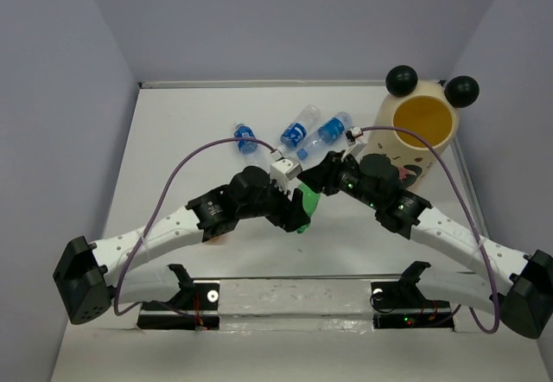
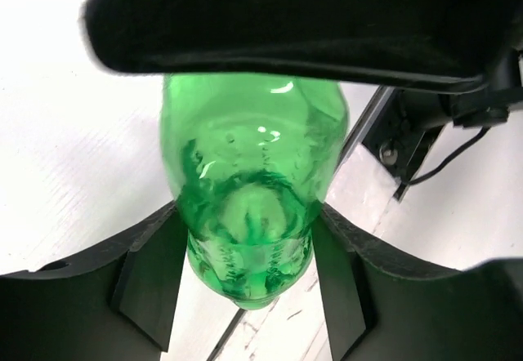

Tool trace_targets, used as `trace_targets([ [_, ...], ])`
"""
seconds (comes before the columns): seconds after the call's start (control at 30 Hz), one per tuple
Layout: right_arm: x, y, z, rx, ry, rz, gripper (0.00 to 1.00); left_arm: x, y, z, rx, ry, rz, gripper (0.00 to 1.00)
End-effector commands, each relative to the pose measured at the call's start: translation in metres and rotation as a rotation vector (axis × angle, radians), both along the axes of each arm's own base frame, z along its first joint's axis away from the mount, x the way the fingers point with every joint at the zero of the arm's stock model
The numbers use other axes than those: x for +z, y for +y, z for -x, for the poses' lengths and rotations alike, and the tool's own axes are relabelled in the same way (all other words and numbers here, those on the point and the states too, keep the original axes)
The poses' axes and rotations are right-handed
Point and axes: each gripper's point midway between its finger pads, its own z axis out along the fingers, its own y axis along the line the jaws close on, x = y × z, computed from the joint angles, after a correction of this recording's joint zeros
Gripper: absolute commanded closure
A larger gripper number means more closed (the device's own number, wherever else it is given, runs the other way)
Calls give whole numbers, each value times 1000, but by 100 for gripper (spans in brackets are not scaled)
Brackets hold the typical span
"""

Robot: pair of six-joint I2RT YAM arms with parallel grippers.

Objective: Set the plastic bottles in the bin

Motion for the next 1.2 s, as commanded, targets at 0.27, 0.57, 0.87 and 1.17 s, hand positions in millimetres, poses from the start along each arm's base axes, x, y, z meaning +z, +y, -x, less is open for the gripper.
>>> trace_targets([
  [0.27, 175, -167, -33, -755, -437, 195, 92, 63, 26, -39, 321, -127, 170, 1],
  [0.57, 246, -274, -6, -1260, -721, 287, 93, 48, 78, -124, 757, -174, 110, 1],
  [0.87, 243, -303, -23, -1442, -824, 374, 93, 7, 144, -195, 1033, -106, 106, 1],
  [1.17, 194, -302, -47, -1437, -735, 407, 30, -16, 155, -244, 1108, -81, 66, 1],
])
